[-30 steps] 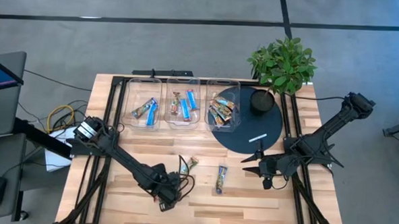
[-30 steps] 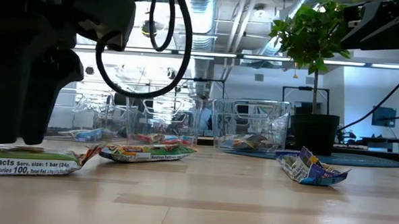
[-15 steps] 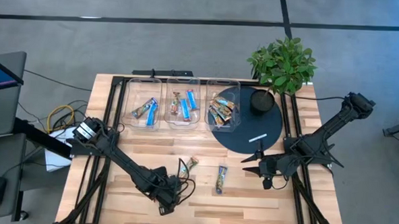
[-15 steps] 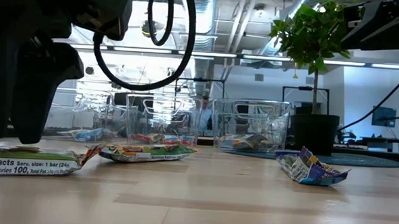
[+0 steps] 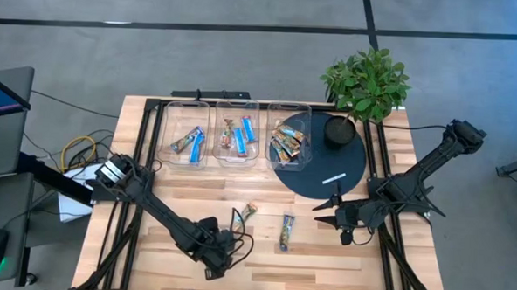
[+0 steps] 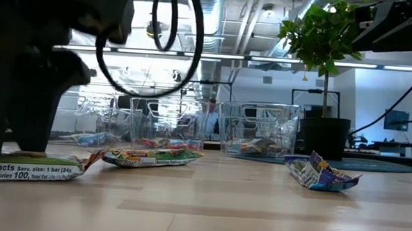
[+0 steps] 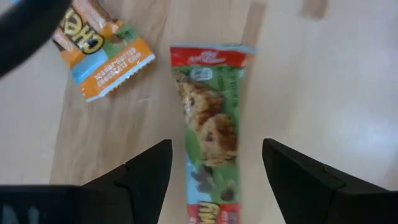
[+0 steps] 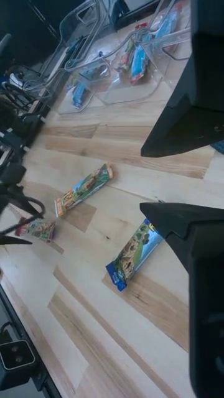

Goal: Pick and place Granola Bars by type
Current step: Put the red chocolate chip into the center transparent bin

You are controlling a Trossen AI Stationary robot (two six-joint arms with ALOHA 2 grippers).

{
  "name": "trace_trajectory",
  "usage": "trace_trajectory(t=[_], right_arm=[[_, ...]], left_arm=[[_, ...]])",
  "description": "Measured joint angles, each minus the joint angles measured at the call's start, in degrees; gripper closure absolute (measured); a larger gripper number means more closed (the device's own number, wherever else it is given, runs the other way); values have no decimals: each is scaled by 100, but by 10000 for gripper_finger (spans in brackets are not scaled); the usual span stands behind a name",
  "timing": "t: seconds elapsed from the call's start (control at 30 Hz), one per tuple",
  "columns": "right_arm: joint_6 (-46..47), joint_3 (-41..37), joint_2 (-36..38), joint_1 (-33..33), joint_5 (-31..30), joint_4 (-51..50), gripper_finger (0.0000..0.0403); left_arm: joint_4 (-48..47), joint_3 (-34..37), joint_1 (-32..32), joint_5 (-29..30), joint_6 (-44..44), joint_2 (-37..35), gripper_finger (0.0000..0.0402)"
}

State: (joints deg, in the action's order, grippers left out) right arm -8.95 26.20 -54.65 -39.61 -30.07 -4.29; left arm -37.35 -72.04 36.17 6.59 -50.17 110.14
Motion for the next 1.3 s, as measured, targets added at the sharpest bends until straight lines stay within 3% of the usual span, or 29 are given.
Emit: trace_trajectory(t=[0.2, 0.53, 0.97, 1.3], right_arm=[[39, -2, 0, 6, 4, -38, 282], [142, -2, 0, 225, 8, -66, 282], [299, -2, -7, 415, 7, -213, 282], [299, -2, -9, 415, 7, -213, 282]], left_arm=[[28, -47, -41, -327, 238, 443, 156], [-407, -199, -115, -544, -27, 544, 162], [-613, -314, -199, -528, 199, 578, 251], [-651, -362, -252, -650, 203, 584, 276]])
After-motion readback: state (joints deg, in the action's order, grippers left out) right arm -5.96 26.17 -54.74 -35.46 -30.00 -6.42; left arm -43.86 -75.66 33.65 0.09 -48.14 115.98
